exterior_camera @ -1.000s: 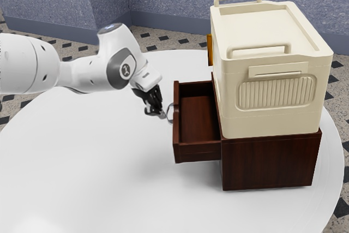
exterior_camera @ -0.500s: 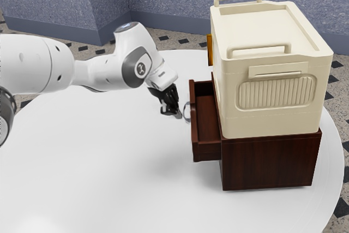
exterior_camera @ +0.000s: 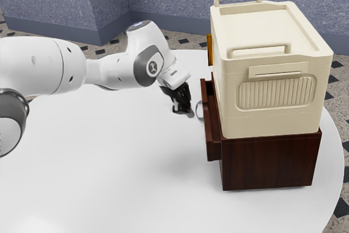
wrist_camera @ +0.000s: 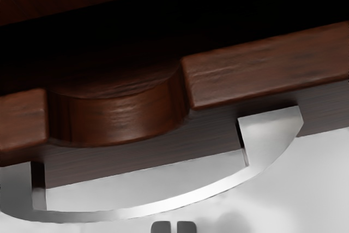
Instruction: Push the drawer handle with one arm to close the drawer
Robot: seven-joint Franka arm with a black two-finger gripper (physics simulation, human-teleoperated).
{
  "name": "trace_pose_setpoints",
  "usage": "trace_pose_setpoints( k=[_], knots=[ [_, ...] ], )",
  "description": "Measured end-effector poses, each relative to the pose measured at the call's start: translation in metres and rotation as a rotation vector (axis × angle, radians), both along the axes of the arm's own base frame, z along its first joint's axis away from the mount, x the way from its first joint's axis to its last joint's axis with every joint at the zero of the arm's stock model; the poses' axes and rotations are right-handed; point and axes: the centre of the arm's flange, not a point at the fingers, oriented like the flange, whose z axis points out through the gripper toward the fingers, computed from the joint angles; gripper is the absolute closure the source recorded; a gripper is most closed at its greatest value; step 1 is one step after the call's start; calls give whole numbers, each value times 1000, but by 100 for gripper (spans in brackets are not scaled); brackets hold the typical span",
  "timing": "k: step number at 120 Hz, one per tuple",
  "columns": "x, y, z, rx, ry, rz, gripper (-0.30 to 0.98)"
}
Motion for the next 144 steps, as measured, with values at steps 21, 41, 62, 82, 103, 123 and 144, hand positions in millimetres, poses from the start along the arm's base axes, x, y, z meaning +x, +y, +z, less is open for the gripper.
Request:
trace_pose_setpoints(
  k=[21,41,62,82,103,123,144],
  knots=[
    [12,-23,4,-9,-11,-33,78],
    [8,-18,-8,-7,32,-29,79],
    [-65,42,42,-33,59,60,79],
    [-135,37,178,24,31,86,66],
    [-139,80,259,69,36,350,31],
    [-138,131,283,89,77,634,15],
    [-154,122,308,43,96,765,8]
  ],
)
